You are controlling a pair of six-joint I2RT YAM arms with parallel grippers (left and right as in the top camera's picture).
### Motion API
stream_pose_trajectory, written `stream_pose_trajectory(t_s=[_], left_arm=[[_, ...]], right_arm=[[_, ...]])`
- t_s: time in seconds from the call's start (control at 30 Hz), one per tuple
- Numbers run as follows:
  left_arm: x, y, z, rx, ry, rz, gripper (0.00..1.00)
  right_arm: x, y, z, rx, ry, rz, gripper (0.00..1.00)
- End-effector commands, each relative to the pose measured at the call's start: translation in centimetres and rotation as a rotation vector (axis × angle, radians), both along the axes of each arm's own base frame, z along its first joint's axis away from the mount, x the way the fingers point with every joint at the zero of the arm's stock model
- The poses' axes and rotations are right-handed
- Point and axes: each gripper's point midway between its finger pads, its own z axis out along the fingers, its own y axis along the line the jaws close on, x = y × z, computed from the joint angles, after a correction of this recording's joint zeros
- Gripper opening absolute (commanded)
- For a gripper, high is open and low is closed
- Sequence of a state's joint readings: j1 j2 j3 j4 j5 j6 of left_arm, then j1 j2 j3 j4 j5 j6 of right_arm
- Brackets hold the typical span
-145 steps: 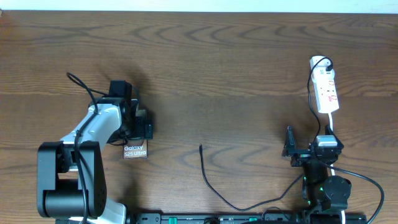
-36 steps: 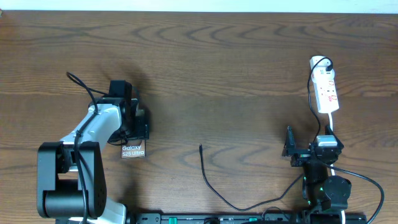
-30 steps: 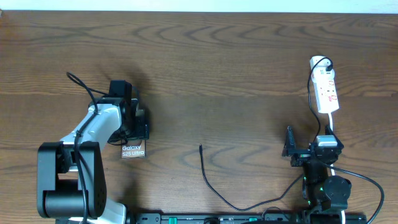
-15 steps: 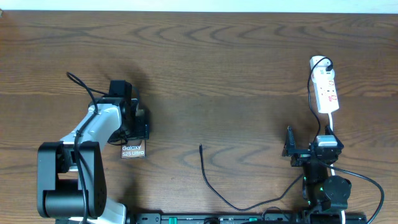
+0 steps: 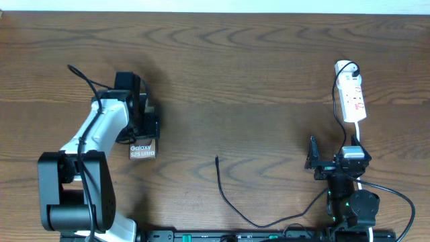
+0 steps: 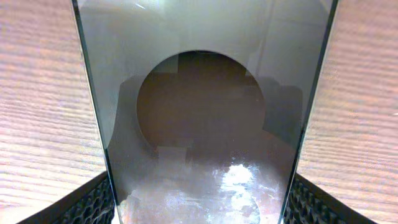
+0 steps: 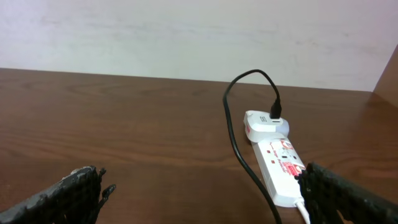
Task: Plug charger to phone and switch on socket
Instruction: 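Lift the phone with the left gripper and raise it upright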
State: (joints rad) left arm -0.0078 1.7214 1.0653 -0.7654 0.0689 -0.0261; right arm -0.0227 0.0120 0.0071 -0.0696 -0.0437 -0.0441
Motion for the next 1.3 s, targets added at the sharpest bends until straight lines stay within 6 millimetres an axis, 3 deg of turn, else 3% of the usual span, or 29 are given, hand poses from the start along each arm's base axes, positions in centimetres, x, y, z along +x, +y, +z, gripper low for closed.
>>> stream_pose_trajectory(t_s=[0.0, 0.23, 0.43, 0.67, 0.97, 1.27], left_arm=[[1.2, 0.2, 1.8, 0.006, -0.052, 0.004, 0.07], [0.8, -1.0, 2.6, -0.06, -0.059, -0.002, 0.07], [1.5, -6.5, 4.6, -0.391, -0.103, -0.042, 0.07], [2.9, -13.1, 10.0, -0.887, -0.145, -0.013, 0.07], [3.4, -15.2, 13.8, -1.155, -0.002, 0.194, 0.07], [2.4, -16.6, 17.9, -1.392, 0.237, 0.31, 0.07]], right_arm=[[0.0, -0.2, 0.0, 0.005, 0.0, -0.011, 0.99], [0.0, -0.2, 0.0, 0.005, 0.0, -0.011, 0.99], [0.0, -0.2, 0.0, 0.005, 0.0, -0.011, 0.99], [0.0, -0.2, 0.0, 0.005, 0.0, -0.011, 0.99], [0.0, -0.2, -0.1, 0.006, 0.001, -0.011, 0.99], [0.0, -0.2, -0.1, 0.006, 0.001, -0.011, 0.99]])
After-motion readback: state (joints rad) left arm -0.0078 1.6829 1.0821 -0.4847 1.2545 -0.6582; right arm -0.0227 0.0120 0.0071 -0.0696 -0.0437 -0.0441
